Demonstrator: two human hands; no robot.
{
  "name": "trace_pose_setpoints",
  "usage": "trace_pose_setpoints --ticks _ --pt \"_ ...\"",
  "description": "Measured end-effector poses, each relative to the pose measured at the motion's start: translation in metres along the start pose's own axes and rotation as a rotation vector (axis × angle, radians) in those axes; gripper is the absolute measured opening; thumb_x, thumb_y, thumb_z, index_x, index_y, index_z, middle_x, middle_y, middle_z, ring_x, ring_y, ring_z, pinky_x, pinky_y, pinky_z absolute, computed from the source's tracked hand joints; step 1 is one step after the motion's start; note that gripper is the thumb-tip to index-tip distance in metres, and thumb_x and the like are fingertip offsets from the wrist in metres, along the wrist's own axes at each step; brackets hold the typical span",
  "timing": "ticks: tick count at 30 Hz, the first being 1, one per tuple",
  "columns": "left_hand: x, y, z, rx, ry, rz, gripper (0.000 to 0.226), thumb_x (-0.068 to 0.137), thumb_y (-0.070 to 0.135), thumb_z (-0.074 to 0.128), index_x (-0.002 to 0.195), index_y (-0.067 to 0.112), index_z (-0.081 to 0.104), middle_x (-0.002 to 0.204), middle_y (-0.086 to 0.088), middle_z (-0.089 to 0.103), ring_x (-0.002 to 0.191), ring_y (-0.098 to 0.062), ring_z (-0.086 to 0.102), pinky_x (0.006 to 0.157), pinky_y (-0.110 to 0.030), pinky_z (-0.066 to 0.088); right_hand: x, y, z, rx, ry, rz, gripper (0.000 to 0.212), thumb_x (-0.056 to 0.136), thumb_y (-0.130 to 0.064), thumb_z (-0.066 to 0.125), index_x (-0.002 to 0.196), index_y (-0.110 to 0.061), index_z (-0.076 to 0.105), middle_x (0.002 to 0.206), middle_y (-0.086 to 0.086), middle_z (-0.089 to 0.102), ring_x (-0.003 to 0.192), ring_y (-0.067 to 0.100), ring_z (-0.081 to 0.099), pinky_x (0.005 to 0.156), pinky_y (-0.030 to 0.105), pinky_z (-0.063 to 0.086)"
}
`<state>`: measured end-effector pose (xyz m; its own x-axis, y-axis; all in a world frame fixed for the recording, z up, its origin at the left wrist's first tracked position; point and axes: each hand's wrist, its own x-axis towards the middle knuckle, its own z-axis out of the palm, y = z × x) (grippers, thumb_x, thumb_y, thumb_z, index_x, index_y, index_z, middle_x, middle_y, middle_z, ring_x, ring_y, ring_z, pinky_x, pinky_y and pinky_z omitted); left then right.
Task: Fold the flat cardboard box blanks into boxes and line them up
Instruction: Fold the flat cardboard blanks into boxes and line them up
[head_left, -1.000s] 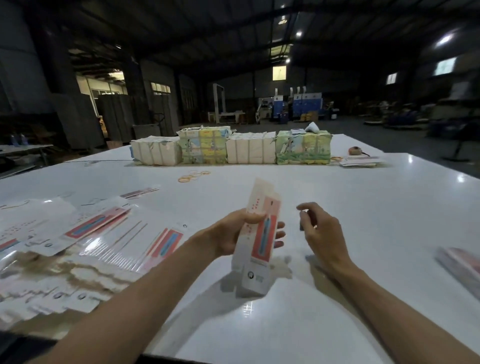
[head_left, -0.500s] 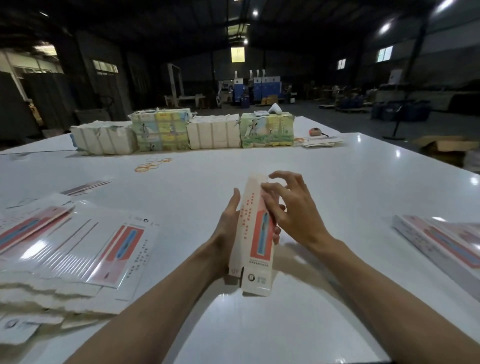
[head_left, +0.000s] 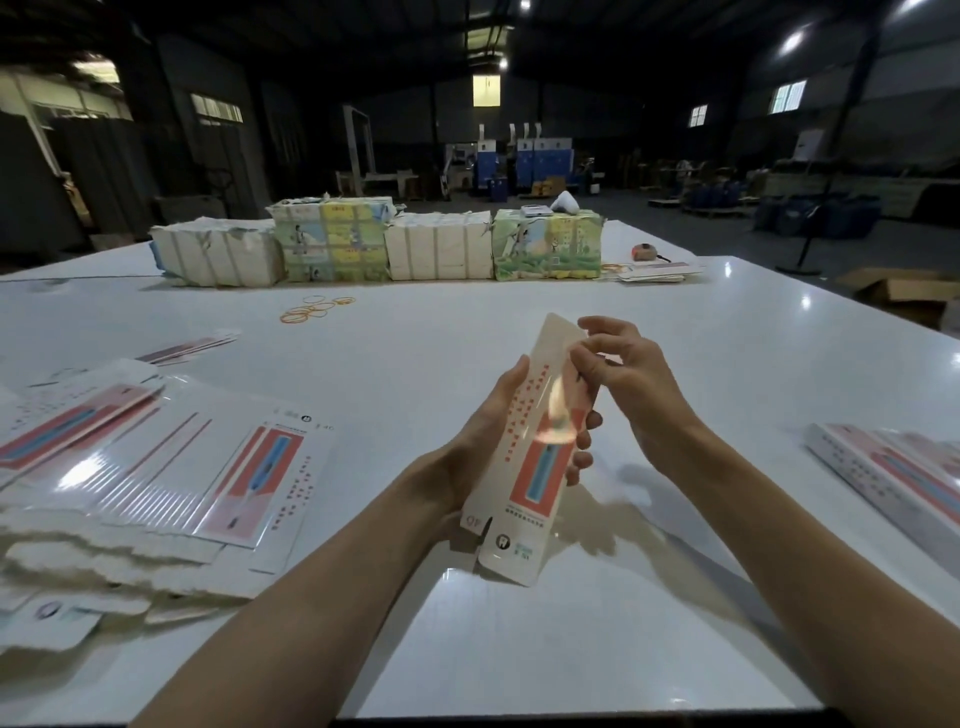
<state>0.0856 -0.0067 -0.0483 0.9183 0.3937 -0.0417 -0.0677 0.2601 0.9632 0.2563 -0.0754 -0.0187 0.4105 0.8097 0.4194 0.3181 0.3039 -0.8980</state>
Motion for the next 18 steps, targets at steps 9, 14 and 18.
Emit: trace_pose_setpoints --ticks 9,14,18 --pt "0.011 -0.004 0.013 -0.139 0.066 -0.068 0.068 0.097 0.078 0.034 0.096 0.013 0.052 0.075 -0.004 0.057 0.058 -0.012 0.054 0.058 -0.023 0.053 -0.006 0.0 0.004 0.261 -0.074 -0.005 0.018 0.1 -0.023 0.066 0.106 -0.008 0.073 0.139 0.0 0.06 0.134 0.027 0.056 0.117 0.052 0.045" --pt "0.007 0.0 -0.002 -0.378 0.068 0.047 0.067 0.097 0.076 0.04 0.102 0.01 0.051 0.073 -0.006 0.053 0.056 -0.013 0.054 0.057 -0.022 0.052 -0.014 0.014 0.021 0.166 -0.118 0.002 0.042 0.103 -0.04 0.062 0.143 -0.033 0.051 0.134 0.001 0.067 0.122 0.024 0.067 0.106 0.052 0.054" --pt "0.006 -0.004 -0.001 -0.289 0.136 0.092 0.079 0.096 0.08 0.037 0.123 0.009 0.058 0.086 -0.011 0.065 0.068 -0.018 0.065 0.064 -0.03 0.059 -0.02 0.019 0.028 0.115 -0.121 -0.033 0.041 0.106 -0.046 0.056 0.145 -0.042 0.047 0.12 -0.007 0.076 0.109 0.025 0.074 0.091 0.042 0.062"
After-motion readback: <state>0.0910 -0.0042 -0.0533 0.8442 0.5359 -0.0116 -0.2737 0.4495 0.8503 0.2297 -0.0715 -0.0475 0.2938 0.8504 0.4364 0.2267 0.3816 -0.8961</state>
